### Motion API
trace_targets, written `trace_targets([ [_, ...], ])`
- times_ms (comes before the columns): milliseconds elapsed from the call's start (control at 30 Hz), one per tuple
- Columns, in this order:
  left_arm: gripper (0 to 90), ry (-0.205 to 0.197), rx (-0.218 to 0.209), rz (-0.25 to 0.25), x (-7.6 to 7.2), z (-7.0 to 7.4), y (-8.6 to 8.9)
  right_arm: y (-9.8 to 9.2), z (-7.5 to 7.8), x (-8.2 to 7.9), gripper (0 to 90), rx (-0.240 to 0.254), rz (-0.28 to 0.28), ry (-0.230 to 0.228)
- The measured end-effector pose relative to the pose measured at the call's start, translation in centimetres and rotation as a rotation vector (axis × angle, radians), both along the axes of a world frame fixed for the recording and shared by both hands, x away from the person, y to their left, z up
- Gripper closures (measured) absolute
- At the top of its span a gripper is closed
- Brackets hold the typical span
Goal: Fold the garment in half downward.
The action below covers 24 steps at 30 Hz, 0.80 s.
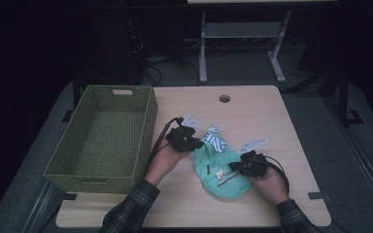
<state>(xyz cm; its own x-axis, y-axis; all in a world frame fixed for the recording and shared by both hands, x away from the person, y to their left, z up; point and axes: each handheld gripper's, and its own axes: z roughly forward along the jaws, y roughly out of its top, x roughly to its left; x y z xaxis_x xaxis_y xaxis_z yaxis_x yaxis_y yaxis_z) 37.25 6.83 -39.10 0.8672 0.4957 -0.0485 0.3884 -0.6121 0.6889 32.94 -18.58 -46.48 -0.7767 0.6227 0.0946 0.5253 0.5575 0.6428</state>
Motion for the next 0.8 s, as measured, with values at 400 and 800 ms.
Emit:
trace_targets([
  [400,84.7,-0.008,0.026,-0.068,-1.7,-0.4,-2.3,-1.5,0.9,-0.9,89.8,0.018,-0.022,-0.010],
  [800,80.1,0.032,0.067,-0.141,-2.8,-1.9,-4.1,-3.7,0.9,-2.0,89.7,0.008,-0.058,-0.003],
])
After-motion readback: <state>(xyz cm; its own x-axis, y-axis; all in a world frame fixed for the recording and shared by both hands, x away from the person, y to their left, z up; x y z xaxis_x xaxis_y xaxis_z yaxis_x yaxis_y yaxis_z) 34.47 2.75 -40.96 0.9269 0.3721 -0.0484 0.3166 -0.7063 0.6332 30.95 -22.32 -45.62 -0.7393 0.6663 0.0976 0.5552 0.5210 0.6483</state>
